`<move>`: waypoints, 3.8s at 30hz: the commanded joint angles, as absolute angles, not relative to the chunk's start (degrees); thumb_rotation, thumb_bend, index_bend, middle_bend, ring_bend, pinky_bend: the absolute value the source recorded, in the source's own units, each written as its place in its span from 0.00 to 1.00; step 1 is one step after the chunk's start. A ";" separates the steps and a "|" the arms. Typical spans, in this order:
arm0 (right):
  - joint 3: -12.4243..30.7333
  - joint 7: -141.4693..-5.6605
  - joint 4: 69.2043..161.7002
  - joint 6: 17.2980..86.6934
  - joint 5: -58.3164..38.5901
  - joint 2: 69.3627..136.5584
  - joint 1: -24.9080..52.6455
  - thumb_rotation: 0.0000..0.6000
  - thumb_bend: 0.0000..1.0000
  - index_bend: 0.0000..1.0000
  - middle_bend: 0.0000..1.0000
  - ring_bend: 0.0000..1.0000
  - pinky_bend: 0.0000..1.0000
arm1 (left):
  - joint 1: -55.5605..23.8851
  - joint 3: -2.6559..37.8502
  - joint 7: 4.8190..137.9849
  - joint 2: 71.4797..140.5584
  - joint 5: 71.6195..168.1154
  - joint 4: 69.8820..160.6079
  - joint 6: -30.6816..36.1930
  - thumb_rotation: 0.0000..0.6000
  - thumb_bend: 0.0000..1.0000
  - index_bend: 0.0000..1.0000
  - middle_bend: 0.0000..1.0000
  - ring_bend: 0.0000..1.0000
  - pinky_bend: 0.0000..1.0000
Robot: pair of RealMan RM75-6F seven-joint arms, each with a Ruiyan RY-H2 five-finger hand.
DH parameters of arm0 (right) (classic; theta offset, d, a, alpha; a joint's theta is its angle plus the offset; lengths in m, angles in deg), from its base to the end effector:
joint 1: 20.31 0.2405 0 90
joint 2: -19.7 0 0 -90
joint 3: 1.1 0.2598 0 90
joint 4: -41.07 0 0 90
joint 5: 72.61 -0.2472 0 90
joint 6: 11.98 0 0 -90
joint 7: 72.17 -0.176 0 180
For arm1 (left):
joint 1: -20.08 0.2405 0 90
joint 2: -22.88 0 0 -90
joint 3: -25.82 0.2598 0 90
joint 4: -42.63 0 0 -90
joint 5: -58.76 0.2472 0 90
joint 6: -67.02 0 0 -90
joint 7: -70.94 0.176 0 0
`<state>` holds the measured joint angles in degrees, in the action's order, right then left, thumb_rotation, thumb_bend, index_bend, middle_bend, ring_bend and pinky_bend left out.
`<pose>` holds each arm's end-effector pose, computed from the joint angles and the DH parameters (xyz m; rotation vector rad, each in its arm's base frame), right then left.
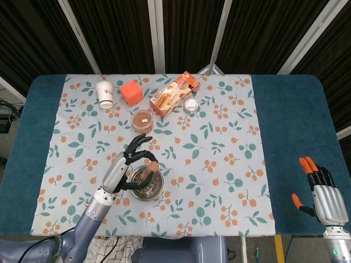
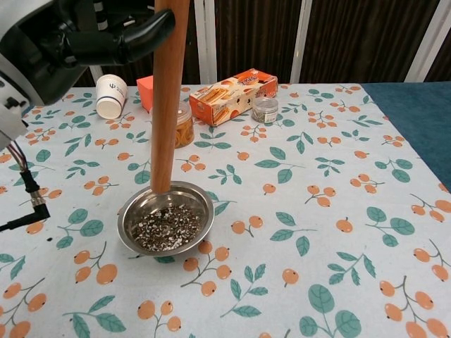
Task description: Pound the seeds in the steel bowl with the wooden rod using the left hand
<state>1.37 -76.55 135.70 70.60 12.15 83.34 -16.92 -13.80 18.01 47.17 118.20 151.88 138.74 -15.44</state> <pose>-0.3325 -0.2053 0.1179 1.3411 -1.0485 0.9284 -0.0481 0.2840 -0.0206 -1.4950 -1.4190 -2.0721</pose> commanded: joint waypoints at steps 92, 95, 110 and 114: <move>1.51 -76.77 136.36 69.09 10.94 83.09 -16.60 1.00 0.37 0.00 0.00 0.00 0.00 | -14.59 23.12 29.00 126.06 155.08 115.88 -14.13 1.00 0.79 0.59 0.61 0.11 0.03; 1.51 -76.73 136.42 69.15 10.95 83.07 -16.63 1.00 0.37 0.00 0.00 0.00 0.00 | -14.61 23.09 29.01 126.04 155.22 115.71 -14.29 1.00 0.79 0.59 0.61 0.11 0.03; 1.57 -76.85 136.38 69.45 11.06 83.06 -16.73 1.00 0.37 0.00 0.00 0.00 0.00 | -15.98 20.90 31.96 123.98 156.43 121.78 -15.21 1.00 0.79 0.59 0.61 0.11 0.04; 1.56 -76.98 136.34 69.58 11.17 83.03 -16.78 1.00 0.37 0.00 0.00 0.00 0.00 | -16.33 20.41 34.03 122.75 156.83 124.80 -15.17 1.00 0.79 0.59 0.61 0.11 0.04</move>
